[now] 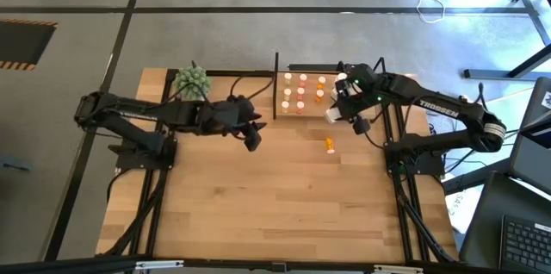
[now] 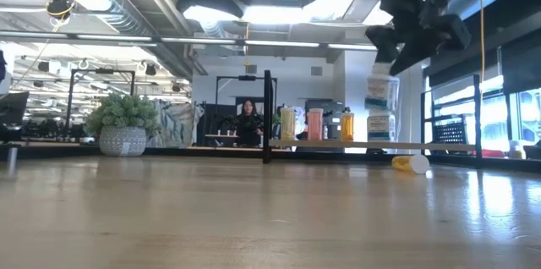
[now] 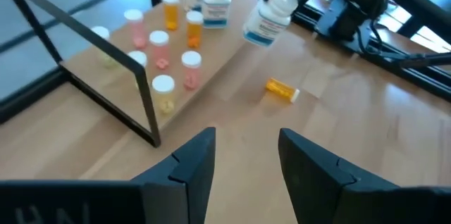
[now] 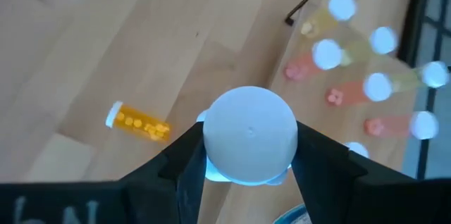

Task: Pick and place medicine bottles onto shelf by color
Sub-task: Put the white pill bottle on the shelf aligned with the other white pill bottles

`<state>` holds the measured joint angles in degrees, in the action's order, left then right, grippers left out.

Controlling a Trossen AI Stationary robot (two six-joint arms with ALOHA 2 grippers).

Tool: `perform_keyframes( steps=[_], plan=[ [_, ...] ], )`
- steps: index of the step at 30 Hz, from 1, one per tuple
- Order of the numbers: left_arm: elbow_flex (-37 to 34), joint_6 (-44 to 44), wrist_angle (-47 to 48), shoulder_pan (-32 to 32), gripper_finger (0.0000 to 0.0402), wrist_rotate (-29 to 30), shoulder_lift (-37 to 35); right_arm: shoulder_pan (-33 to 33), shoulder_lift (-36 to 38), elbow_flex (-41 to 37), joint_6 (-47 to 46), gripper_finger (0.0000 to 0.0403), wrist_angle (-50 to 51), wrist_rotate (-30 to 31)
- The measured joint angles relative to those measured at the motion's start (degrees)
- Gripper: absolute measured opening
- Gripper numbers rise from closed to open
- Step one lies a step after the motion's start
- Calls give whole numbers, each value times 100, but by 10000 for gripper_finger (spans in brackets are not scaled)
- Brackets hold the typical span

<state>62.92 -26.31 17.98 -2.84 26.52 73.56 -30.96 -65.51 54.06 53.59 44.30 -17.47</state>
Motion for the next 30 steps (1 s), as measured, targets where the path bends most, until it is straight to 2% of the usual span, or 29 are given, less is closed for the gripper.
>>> perform_keyframes(
  steps=[4, 7, 9, 13, 23, 30],
  plan=[
    [0, 9, 75, 215, 150, -346, 0, 0, -325, 0, 213, 183, 0, 271],
    [0, 15, 136, 286, 150, -385, 0, -12, -568, 0, 211, 183, -15, 750],
    [-2, 114, 201, 300, 150, -393, 0, -50, -669, 0, 166, 183, -74, 821],
    [-2, 255, 200, 302, 150, -395, 0, -182, -796, 2, 68, 183, -133, 613],
    [-2, 258, 197, 327, 150, -393, 0, -603, -842, 2, 61, 183, -295, 566],
    [-2, 258, 195, 327, 150, -369, -2, -801, -864, 2, 47, 183, -309, 194]
  ],
)
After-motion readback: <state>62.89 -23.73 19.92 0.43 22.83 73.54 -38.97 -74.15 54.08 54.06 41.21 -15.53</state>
